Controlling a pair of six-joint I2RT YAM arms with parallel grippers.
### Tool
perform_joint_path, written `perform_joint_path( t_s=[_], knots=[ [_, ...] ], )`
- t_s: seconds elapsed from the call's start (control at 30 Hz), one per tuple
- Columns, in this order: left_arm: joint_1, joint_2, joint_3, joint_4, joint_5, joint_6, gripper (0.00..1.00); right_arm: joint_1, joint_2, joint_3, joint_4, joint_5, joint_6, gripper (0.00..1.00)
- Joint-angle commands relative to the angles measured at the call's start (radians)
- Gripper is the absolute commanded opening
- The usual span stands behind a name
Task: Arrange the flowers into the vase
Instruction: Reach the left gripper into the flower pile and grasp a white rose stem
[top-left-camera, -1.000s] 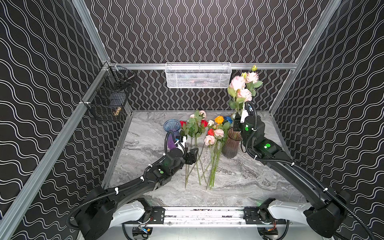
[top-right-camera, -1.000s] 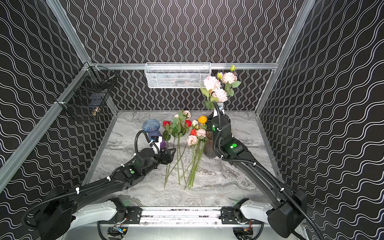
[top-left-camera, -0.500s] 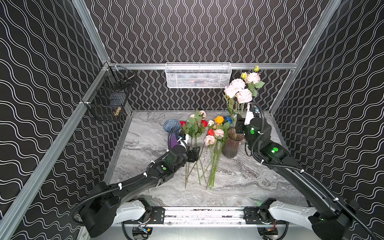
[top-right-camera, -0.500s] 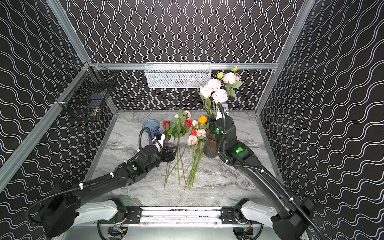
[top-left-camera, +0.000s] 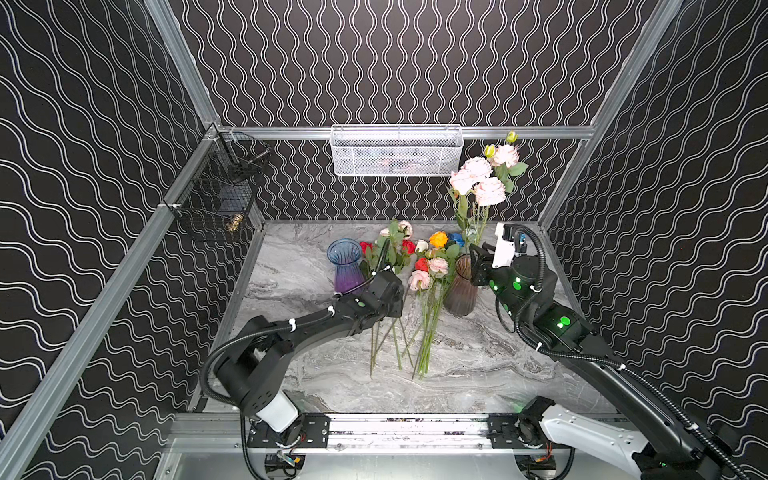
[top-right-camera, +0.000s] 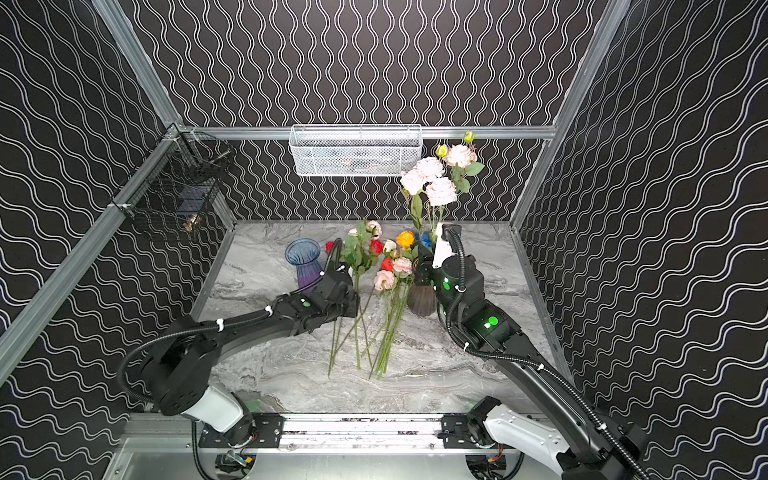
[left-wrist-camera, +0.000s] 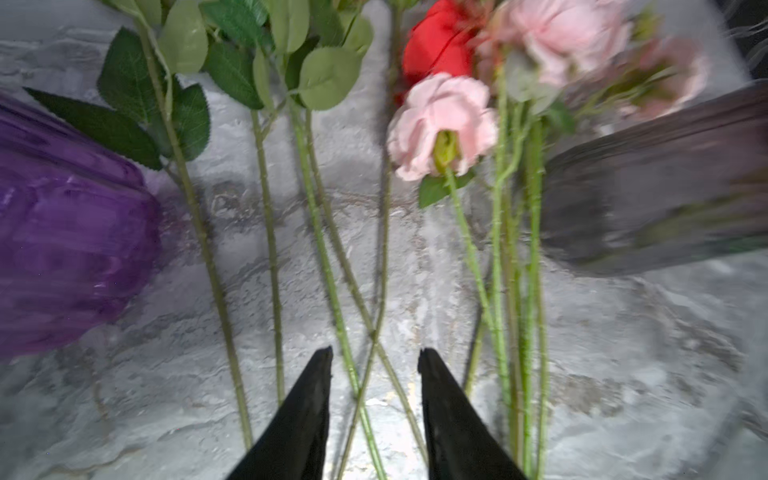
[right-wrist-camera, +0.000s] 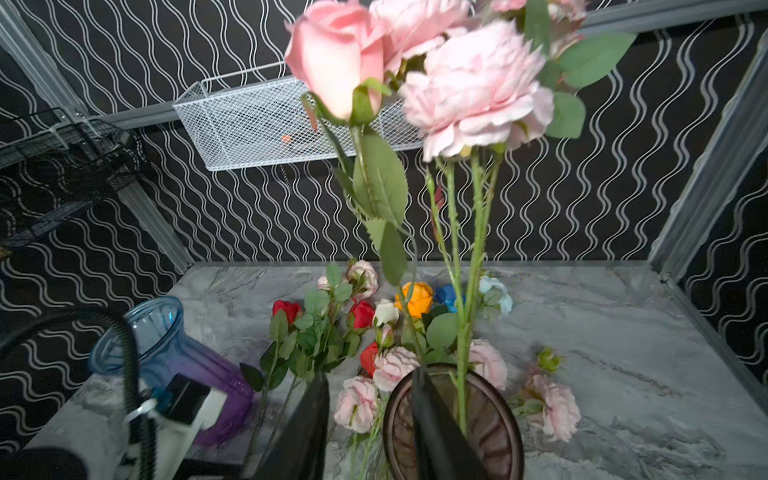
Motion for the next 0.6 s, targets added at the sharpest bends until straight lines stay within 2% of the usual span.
perform_joint_path(
  t_s=[0.0, 0.17, 0.37, 0.57],
  knots=[
    [0.029, 0.066, 0.049, -0.144, -0.107, 0.054, 0.36, 0.001, 0.005, -0.008, 0.039, -0.057, 0.043, 0.33],
    [0.053, 0.152, 0.054, -0.129, -0.105, 0.083, 0.33, 0.001, 0.011, -0.008, 0.048, -0.080, 0.045, 0.33],
    [0.064, 0.207, 0.027, -0.063, -0.029, 0.098, 0.29, 0.001, 0.007, -0.008, 0.046, -0.073, 0.043, 0.33],
    [0.068, 0.185, 0.000, -0.036, 0.017, 0.094, 0.04, 0.001, 0.002, -0.008, 0.043, -0.068, 0.049, 0.33]
  ],
)
